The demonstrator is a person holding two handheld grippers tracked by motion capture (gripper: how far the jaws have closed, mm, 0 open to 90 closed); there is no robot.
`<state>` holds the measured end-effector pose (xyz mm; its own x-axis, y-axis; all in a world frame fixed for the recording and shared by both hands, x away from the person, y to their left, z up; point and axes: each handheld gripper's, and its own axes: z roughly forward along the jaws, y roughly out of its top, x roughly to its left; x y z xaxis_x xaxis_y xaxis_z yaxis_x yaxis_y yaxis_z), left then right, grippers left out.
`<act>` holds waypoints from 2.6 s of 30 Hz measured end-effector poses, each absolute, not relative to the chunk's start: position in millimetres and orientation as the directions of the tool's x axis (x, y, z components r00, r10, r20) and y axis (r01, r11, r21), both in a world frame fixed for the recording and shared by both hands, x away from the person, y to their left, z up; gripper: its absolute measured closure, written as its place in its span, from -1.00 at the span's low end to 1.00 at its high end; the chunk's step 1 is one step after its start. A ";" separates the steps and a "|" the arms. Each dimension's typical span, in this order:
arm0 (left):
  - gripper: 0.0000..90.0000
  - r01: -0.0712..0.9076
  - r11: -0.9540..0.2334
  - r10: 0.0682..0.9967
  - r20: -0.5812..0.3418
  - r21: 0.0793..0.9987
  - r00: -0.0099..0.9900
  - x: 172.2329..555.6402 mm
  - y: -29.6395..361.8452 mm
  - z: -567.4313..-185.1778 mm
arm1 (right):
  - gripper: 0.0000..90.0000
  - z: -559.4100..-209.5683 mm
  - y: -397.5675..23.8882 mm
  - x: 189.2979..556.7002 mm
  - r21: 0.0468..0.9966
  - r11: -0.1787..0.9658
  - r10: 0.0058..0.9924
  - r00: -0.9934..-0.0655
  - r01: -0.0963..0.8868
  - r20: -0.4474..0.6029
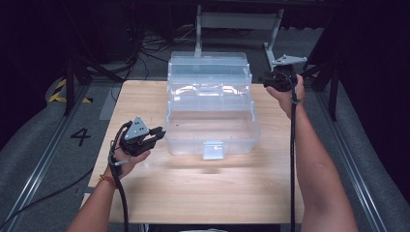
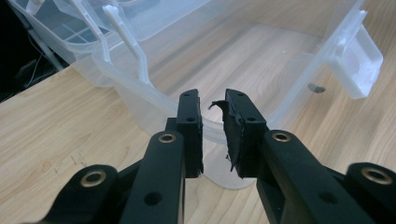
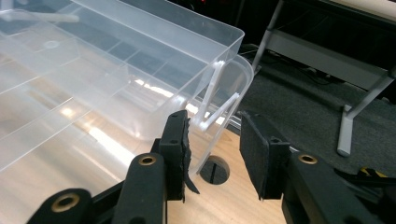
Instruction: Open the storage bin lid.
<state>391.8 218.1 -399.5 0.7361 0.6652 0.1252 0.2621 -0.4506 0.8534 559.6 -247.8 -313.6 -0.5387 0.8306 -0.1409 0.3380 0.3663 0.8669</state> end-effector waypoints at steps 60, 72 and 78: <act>-0.21 0.424 -0.604 0.715 0.223 0.675 0.662 349.9 276.4 -437.4 | -0.14 -370.8 -297.4 415.5 0.807 0.524 0.724 -0.641 0.271 -0.255; -0.34 0.447 -0.607 0.712 0.199 0.657 0.674 342.5 281.7 -447.5 | -0.25 -391.2 -313.5 392.5 0.800 0.522 0.739 -0.626 0.297 -0.250; -0.43 0.465 -0.594 0.716 0.168 0.657 0.677 339.7 285.1 -451.4 | -0.28 -404.8 -319.4 381.2 0.784 0.539 0.733 -0.630 0.308 -0.256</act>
<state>339.7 285.1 -451.4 0.6774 0.7162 0.1681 0.4649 -0.5938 0.6567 381.2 -319.4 -404.8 -0.6300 0.7331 -0.2563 0.3082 0.5389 0.7839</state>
